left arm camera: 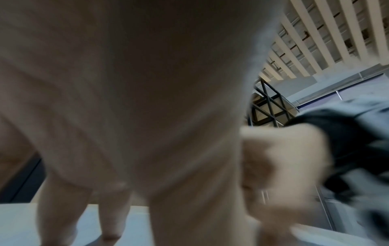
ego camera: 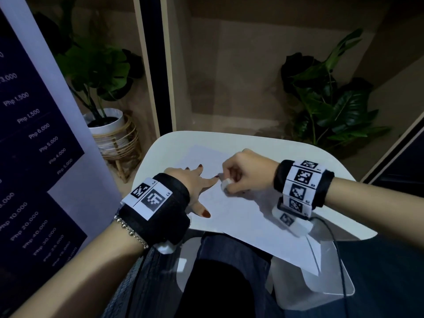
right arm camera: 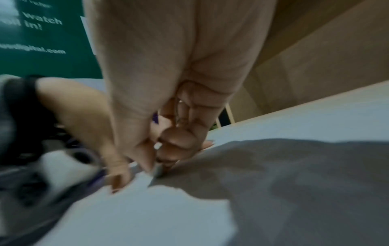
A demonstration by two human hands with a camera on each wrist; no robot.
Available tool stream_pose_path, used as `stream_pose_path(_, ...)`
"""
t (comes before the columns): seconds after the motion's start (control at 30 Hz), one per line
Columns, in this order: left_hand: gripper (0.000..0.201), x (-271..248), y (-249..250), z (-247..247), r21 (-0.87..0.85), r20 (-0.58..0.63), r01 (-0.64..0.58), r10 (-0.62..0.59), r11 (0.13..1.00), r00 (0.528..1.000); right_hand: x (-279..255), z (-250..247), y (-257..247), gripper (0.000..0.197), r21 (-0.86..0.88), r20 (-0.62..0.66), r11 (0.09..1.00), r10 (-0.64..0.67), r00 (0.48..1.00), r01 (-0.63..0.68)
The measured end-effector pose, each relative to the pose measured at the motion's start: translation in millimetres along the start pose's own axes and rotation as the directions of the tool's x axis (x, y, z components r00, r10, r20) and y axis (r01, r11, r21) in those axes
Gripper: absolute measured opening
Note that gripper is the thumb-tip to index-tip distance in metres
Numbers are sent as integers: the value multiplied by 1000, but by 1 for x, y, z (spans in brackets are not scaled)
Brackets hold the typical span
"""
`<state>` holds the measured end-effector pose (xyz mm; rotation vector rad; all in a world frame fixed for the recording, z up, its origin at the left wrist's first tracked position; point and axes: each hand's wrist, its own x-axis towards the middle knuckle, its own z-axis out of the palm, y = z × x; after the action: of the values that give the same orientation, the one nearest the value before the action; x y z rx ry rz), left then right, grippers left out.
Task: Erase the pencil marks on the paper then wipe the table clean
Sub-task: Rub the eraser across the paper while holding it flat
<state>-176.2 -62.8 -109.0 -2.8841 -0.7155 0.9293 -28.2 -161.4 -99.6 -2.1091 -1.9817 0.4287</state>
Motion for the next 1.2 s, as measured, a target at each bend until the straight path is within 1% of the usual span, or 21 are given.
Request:
stream_pose_path(0.03, 100, 0, 0, 0, 2, 0, -2, 2, 1000, 1000, 1, -1, 3, 9, -25, -32, 1000, 9, 999, -10)
stream_pose_path(0.07, 100, 0, 0, 0, 4, -2, -3, 3, 1000, 1000, 0, 0, 2, 9, -14, -25, 1000, 2, 1000, -2)
stream_pose_path(0.17, 96, -3, 1, -2, 4, -4, -2, 2, 1000, 1000, -11, 14, -15, 17, 121, 125, 989, -100, 987, 85)
stream_pose_path(0.23, 95, -5, 2, -2, -3, -2, -2, 2, 1000, 1000, -12, 18, -17, 17, 164, 163, 981, -133, 978, 106)
stream_pose_path(0.3, 97, -5, 2, -2, 1, -1, 2, -2, 1000, 1000, -6, 11, -7, 13, 127, 105, 989, -83, 991, 70)
stream_pose_path(0.37, 98, -4, 3, -2, 5, -5, 5, -5, 1000, 1000, 0, 5, 3, 9, 47, 21, 999, -23, 1000, 22)
stream_pose_path(0.43, 97, -5, 2, -2, 6, -8, 4, -4, 1000, 1000, 0, 6, 2, 9, 21, -2, 1000, -10, 1000, 10)
stream_pose_path(0.5, 95, -6, 2, -3, -2, -8, 3, -3, 1000, 1000, -6, 12, -10, 13, 98, 76, 994, -60, 995, 53)
stream_pose_path(0.57, 94, -6, 2, -3, -8, -10, 1, -1, 1000, 1000, -14, 17, -21, 16, 167, 175, 980, -138, 975, 109)
stream_pose_path(0.6, 94, -6, 2, -3, -10, -10, 1, -1, 1000, 1000, -15, 17, -23, 17, 177, 200, 977, -152, 968, 117)
stream_pose_path(0.63, 95, -6, 2, -2, -10, -8, 2, -2, 1000, 1000, -13, 13, -20, 16, 164, 197, 981, -135, 971, 103)
stream_pose_path(0.73, 98, -3, 1, -1, -2, -2, 0, 0, 1000, 1000, -1, -1, 0, 12, 9, 53, 1000, -20, 998, 19)
stream_pose_path(0.77, 99, -2, 1, 0, 4, -3, -3, 3, 1000, 1000, 0, -3, 4, 11, -28, 12, 1000, 1, 1000, -1)
stream_pose_path(0.8, 100, -2, 1, 0, 7, -3, -5, 5, 1000, 1000, 0, -2, 4, 10, -27, 2, 1000, 3, 1000, -3)
stream_pose_path(0.87, 98, -2, 0, -1, 7, -3, -5, 5, 1000, 1000, -6, 5, -6, 13, 65, 78, 997, -53, 996, 48)
stream_pose_path(0.93, 97, -4, 1, -2, 0, 0, -8, 8, 1000, 1000, -12, 13, -17, 15, 157, 179, 982, -132, 975, 104)
stream_pose_path(0.97, 97, -4, 1, -2, -2, 2, -8, 8, 1000, 1000, -12, 14, -18, 15, 173, 200, 979, -142, 970, 107)
stream_pose_path(1.03, 98, -3, 0, -2, 0, 3, -6, 6, 1000, 1000, -5, 8, -8, 14, 134, 153, 989, -90, 984, 69)
stream_pose_path(1.13, 101, 0, -1, 1, 4, 2, -12, 12, 1000, 1000, 3, -3, 8, 10, -17, 26, 1000, -2, 1000, 3)
stream_pose_path(1.17, 101, 0, -2, 1, 5, 1, -13, 13, 1000, 1000, 3, -3, 7, 10, -15, 29, 1000, 1, 1000, -1)
stream_pose_path(1.2, 100, -1, -2, 0, 5, -1, -11, 11, 1000, 1000, 1, -2, 2, 11, 19, 63, 1000, -17, 998, 16)
